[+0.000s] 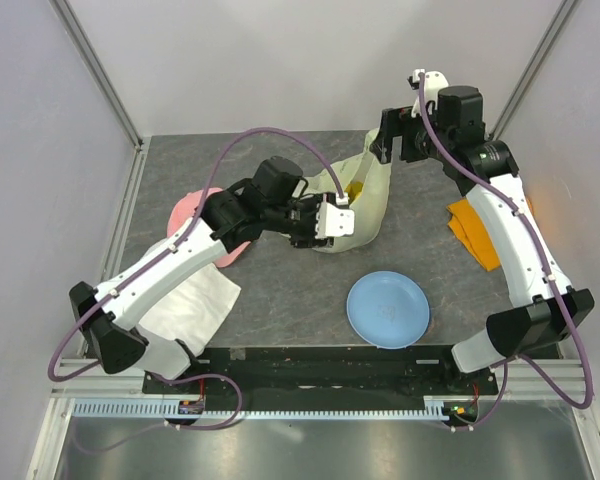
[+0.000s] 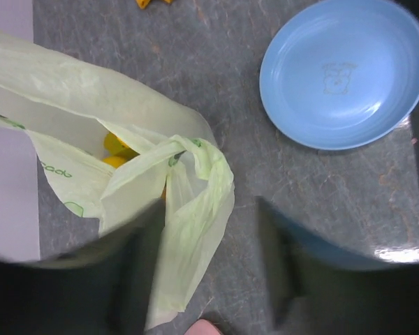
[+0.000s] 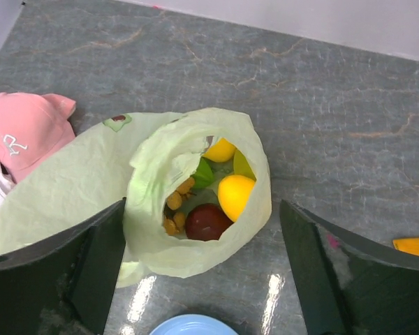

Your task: Take the fake fruits out of the plastic bag

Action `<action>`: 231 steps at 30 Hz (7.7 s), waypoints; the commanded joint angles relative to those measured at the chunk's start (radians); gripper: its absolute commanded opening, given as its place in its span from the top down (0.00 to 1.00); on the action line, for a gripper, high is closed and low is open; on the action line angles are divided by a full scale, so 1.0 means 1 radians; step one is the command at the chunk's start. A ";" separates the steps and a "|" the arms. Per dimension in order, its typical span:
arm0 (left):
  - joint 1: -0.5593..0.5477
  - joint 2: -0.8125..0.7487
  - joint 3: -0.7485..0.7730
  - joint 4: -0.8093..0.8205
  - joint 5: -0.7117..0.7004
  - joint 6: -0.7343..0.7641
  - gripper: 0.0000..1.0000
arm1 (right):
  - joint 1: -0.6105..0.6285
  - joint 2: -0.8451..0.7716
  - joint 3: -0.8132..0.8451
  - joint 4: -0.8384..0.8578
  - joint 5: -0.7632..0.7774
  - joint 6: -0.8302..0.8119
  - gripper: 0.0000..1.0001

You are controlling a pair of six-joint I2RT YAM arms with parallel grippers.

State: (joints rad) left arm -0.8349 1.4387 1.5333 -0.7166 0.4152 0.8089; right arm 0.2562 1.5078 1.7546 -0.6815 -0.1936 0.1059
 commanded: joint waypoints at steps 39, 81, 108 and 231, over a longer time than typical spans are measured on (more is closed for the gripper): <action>0.523 0.073 0.121 0.402 0.194 -0.731 0.99 | -0.054 0.010 -0.243 0.482 0.154 -0.118 1.00; 0.390 -0.031 -0.025 0.312 0.086 -0.723 0.03 | -0.342 0.442 0.031 0.359 0.111 0.271 0.16; 0.405 -0.106 -0.101 0.327 0.070 -0.668 0.02 | 0.086 0.273 -0.053 0.431 -0.169 0.278 0.99; 0.313 -0.113 -0.496 0.456 0.128 -0.741 0.75 | 0.089 0.571 -0.094 0.323 0.307 0.123 0.02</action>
State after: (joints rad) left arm -0.5240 1.2858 0.9844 -0.2901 0.5179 0.0963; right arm 0.3542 1.9842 1.5265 -0.3538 0.0513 0.1722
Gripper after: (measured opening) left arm 0.251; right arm 0.981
